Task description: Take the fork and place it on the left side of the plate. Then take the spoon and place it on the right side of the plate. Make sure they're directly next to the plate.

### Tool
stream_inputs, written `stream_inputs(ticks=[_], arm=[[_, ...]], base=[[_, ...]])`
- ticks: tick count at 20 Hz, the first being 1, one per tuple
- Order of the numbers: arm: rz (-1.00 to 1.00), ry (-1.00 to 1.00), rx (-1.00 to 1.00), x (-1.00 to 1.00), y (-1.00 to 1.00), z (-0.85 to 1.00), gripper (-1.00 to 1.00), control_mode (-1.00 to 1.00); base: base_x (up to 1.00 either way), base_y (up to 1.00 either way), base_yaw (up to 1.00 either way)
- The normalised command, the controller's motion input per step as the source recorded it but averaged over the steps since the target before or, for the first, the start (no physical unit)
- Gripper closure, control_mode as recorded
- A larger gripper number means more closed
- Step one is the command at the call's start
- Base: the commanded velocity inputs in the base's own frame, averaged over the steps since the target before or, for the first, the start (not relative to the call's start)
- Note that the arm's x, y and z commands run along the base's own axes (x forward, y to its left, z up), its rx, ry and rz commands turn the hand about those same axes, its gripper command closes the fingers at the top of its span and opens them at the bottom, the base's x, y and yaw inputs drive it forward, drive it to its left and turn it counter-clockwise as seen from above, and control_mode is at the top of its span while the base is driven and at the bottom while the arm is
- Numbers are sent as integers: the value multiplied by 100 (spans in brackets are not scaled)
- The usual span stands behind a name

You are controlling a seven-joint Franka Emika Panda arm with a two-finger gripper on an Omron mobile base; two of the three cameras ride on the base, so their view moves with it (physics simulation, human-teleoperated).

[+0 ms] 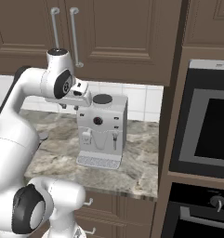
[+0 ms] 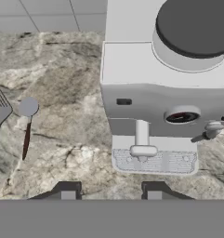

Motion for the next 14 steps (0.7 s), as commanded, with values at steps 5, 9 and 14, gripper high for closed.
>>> stream_inputs(ticks=[5,9,14], arm=[[3,0,0,-14,4,-2,-100,-100],[4,0,4,-37,28,-14,-100,-100],[-2,0,3,-19,59,-20,-100,-100]], base=[[0,0,0],[0,0,0],[0,0,0]])
